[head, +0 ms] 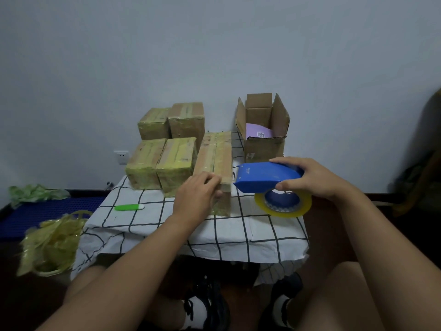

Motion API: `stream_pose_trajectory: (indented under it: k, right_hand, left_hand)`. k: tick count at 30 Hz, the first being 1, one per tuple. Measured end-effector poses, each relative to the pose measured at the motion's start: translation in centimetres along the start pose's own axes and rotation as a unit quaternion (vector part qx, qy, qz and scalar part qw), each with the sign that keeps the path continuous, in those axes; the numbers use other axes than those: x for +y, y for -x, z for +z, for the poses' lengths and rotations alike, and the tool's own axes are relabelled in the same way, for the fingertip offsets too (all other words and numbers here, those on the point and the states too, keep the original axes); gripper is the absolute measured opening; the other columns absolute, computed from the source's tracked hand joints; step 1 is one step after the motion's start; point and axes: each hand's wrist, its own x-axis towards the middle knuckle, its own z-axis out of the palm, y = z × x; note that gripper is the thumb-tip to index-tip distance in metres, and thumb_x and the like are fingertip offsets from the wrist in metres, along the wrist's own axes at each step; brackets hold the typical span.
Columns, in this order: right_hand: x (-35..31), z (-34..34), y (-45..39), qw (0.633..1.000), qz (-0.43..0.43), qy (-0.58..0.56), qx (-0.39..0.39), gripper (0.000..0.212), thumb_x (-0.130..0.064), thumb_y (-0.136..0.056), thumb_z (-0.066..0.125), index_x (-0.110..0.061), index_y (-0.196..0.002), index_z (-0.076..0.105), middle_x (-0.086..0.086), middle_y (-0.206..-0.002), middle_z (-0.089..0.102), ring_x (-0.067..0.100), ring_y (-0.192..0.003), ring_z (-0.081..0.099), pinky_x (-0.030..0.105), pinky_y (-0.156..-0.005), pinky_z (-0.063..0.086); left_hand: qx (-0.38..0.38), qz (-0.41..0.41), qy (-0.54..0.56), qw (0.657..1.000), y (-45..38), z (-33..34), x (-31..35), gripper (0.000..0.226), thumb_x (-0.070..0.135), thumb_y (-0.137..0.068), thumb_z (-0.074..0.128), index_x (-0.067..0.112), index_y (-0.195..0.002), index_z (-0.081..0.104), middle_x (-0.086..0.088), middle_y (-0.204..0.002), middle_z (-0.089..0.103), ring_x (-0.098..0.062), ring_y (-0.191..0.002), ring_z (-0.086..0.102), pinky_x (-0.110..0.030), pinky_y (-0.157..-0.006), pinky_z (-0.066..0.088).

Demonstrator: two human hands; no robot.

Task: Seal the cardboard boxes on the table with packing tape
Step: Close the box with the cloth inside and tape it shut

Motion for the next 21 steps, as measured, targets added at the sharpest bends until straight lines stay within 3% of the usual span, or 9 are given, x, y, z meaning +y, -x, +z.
stream_pose_trajectory:
  k: [3, 6, 10, 16, 21]
  right_hand:
    - [0.3, -1.1, 0.4, 1.000, 0.013, 0.018, -0.006, 0.057, -0.024, -0.082, 0.082, -0.042, -0.130, 0.057, -0.013, -0.120, 0.062, 0.011, -0.104, 0.063, 0.018, -0.080, 0.048]
    - [-0.2, -1.0, -0.1, 0.998, 0.015, 0.058, -0.026, 0.064, -0.040, -0.072, 0.082, -0.045, -0.129, 0.056, -0.016, -0.119, 0.060, 0.009, -0.103, 0.061, 0.018, -0.079, 0.047]
    - [-2.0, -0.2, -1.8, 0.989, 0.009, 0.136, -0.056, 0.059, -0.031, -0.081, 0.080, -0.043, -0.132, 0.052, -0.023, -0.112, 0.055, 0.005, -0.101, 0.056, 0.018, -0.080, 0.045]
    - [-5.3, -0.6, -4.4, 0.970, 0.012, 0.220, -0.102, 0.049, -0.038, -0.081, 0.078, -0.035, -0.126, 0.062, -0.012, -0.112, 0.061, 0.011, -0.100, 0.058, 0.028, -0.085, 0.047]
    - [-7.1, -0.9, -5.3, 0.953, 0.032, 0.280, -0.112, 0.056, -0.044, -0.080, 0.075, -0.032, -0.132, 0.060, -0.004, -0.122, 0.058, 0.018, -0.106, 0.057, 0.034, -0.093, 0.048]
  left_hand:
    - [-0.016, -0.004, -0.009, 1.000, 0.0, 0.2, 0.2, 0.036, 0.028, -0.078, 0.080, 0.019, -0.110, 0.066, 0.001, -0.100, 0.065, -0.024, -0.080, 0.062, -0.025, -0.057, 0.037]
    - [-0.027, 0.008, -0.012, 1.000, 0.3, 0.5, 0.3, 0.049, 0.028, -0.080, 0.077, 0.025, -0.126, 0.062, -0.007, -0.106, 0.064, -0.028, -0.086, 0.061, -0.032, -0.061, 0.047]
    - [-0.023, 0.018, -0.020, 0.999, 0.4, 0.6, 0.2, 0.053, 0.029, -0.080, 0.078, 0.030, -0.131, 0.061, -0.011, -0.106, 0.063, -0.029, -0.086, 0.061, -0.034, -0.064, 0.050]
    - [-0.031, 0.009, -0.005, 0.999, 0.3, 1.0, 0.3, 0.053, 0.026, -0.080, 0.078, 0.027, -0.131, 0.061, -0.012, -0.109, 0.062, -0.029, -0.093, 0.061, -0.036, -0.071, 0.051]
    - [-0.055, 0.003, -0.003, 0.998, 0.3, 0.5, 0.4, 0.066, 0.016, -0.076, 0.075, 0.028, -0.137, 0.054, -0.013, -0.122, 0.058, -0.031, -0.107, 0.056, -0.040, -0.085, 0.049]
